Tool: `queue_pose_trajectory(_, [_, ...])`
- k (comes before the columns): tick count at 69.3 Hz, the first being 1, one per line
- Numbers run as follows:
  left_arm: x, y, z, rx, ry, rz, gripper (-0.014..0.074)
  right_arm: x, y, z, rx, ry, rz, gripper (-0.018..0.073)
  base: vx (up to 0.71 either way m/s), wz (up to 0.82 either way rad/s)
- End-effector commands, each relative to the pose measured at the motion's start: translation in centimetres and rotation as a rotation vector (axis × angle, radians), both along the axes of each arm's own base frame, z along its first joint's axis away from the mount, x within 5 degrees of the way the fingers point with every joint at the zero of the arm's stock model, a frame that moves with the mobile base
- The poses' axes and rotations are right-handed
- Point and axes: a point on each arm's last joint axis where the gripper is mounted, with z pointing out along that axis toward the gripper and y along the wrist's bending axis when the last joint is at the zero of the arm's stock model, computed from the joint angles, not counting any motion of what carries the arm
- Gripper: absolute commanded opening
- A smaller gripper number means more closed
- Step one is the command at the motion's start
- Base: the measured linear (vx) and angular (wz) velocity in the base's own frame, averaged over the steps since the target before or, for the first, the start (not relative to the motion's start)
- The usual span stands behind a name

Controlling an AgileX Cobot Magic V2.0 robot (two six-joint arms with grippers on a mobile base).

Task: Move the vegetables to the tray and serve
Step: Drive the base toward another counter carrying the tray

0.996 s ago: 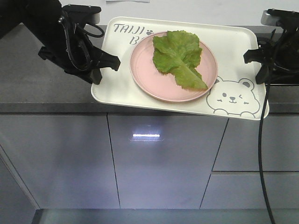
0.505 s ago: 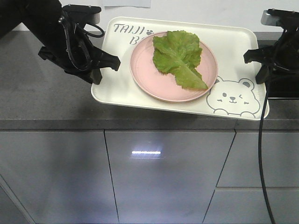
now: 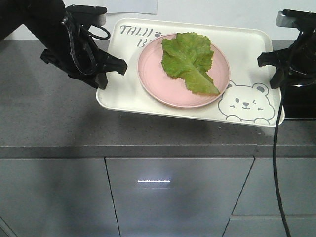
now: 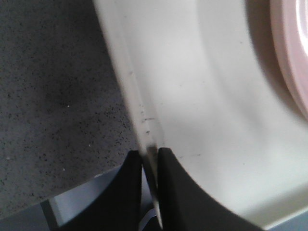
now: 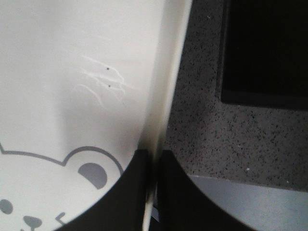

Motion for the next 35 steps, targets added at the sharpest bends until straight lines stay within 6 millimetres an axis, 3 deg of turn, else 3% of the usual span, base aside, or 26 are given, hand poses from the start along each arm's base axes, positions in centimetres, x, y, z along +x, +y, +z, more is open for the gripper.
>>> queue_pose_trajectory(1, [-1.96, -1.56, 3.88, -0.164, -0.11, -0.071, -0.0006, -1.67, 1.66, 3.18, 0.093, -0.07, 0.072, -0.0006, 0.14, 0.0])
queue_pose_trajectory(35, [-1.96, -1.56, 3.88, -0.164, -0.11, -0.071, -0.0006, -1.67, 1.66, 3.18, 0.093, -0.07, 0.072, -0.0006, 0.12, 0.02])
